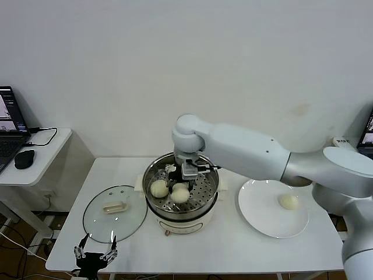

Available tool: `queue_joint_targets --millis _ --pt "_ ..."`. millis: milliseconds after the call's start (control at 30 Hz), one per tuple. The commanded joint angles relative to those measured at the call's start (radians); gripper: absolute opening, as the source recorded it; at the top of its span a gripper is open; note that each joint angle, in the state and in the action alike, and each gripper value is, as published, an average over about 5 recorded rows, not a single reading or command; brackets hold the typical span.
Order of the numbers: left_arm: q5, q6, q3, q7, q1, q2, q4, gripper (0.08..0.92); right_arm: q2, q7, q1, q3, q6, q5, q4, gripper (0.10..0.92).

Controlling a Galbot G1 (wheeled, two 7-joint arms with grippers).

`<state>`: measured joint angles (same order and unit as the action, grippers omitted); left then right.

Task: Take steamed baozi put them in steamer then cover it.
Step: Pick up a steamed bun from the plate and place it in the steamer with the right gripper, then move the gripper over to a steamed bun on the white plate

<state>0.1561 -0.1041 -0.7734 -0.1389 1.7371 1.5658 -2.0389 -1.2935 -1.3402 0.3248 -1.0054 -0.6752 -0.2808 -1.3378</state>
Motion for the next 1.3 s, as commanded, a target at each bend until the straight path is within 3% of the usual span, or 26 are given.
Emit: queue_joint_targets --millis 33,400,667,767,867,1067,1167,1300 --pt "-0.001 -0.001 0.0 0.0 -0.001 0.0 0.004 0.823 -0.013 0.009 -0.028 -0.022 -0.006 -0.028 -0.022 0.613" --pt "0.001 -0.001 0.004 0.0 -0.008 0.001 0.011 0.823 -0.014 0.03 -0.016 -0.04 0.058 0.014 -0.017 0.619" --pt "0.004 -0.001 0.006 -0.001 -0.005 -0.001 0.011 0.823 0.029 0.04 0.051 0.047 0.108 0.053 -0.021 0.798" --pt "0.004 -0.001 0.008 -0.002 -0.003 -0.002 0.008 0.823 0.094 0.032 0.096 0.085 0.157 0.095 -0.027 0.819" --pt "0.003 -0.001 0.008 -0.003 -0.003 -0.008 0.005 0.823 0.19 0.031 0.144 0.115 0.298 0.179 -0.023 0.822" --pt "-0.001 -0.007 0.014 -0.009 -0.004 -0.023 -0.003 0.823 0.4 0.011 0.189 0.122 0.724 0.393 -0.007 0.823" --pt "-0.005 -0.011 0.02 -0.014 -0.002 -0.032 -0.01 0.823 0.481 -0.003 0.163 0.134 0.9 0.413 -0.004 0.823" --pt "-0.019 -0.021 0.026 -0.022 0.0 -0.042 -0.022 0.823 0.581 -0.008 0.1 0.158 1.015 0.363 -0.005 0.823"
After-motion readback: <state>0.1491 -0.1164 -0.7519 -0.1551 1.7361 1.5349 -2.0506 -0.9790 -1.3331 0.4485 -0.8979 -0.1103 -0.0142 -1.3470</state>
